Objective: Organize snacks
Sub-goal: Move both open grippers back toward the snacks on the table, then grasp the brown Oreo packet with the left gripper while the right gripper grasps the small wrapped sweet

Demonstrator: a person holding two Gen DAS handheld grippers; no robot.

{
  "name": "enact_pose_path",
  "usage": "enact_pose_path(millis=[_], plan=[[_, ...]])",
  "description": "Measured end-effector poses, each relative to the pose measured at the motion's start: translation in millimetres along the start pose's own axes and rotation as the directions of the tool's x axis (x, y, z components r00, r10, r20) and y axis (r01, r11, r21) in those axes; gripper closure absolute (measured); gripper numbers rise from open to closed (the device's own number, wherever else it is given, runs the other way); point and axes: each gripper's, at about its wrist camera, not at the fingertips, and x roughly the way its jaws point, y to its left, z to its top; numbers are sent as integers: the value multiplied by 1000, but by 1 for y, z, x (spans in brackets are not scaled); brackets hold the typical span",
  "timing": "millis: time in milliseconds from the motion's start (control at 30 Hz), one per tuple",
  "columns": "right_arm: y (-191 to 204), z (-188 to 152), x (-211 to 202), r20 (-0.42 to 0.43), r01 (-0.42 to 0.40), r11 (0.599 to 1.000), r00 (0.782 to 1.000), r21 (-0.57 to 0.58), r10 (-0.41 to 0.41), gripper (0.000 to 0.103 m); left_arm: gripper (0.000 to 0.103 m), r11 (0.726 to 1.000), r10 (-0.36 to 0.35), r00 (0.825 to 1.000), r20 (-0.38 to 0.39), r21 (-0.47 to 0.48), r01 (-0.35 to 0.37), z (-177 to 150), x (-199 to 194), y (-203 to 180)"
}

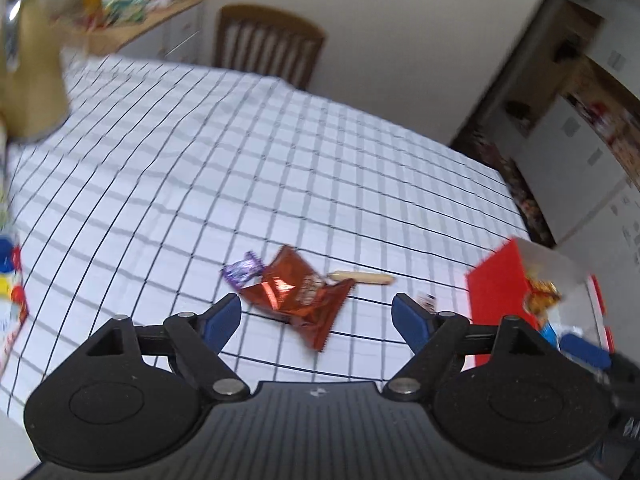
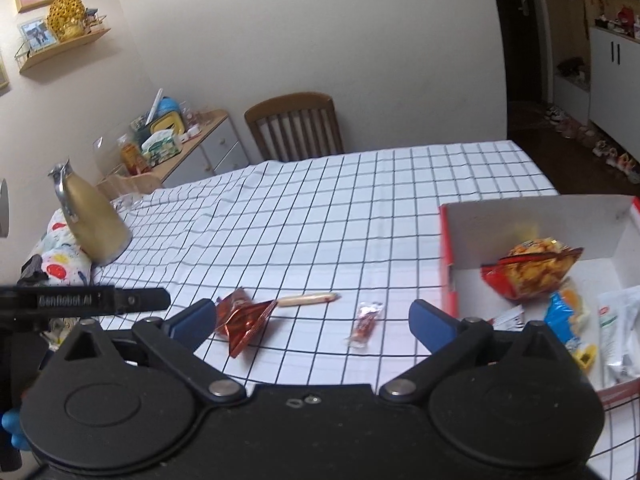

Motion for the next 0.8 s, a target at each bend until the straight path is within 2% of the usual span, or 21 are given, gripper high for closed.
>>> enact_pose_path(millis=[100, 233, 333, 433, 633, 800], plan=[[5, -2, 9, -10, 8, 1000, 1000, -20, -8, 0, 21, 998, 22, 999, -30, -64, -23, 7, 13, 10], [8, -4, 26, -39, 21, 999, 999, -43, -23, 0, 21, 994, 41, 997, -65, -97, -47, 15, 30, 16], [9, -7, 38, -62, 33, 998, 997, -62, -37, 1, 21, 989, 28, 995, -99, -144, -42, 19, 43, 20], [10, -9, 50, -87, 43, 996, 995, -78, -50, 3, 21, 982, 49, 991, -125, -177, -71, 22, 57, 21], [14, -13, 70, -149, 20, 997, 988, -80, -32, 9, 21, 964, 60, 983, -174, -247, -103, 26, 79, 21], [14, -11, 94, -184, 55, 992, 980, -117, -76, 16, 21, 958, 81, 976, -203, -254, -132, 30, 100, 13]])
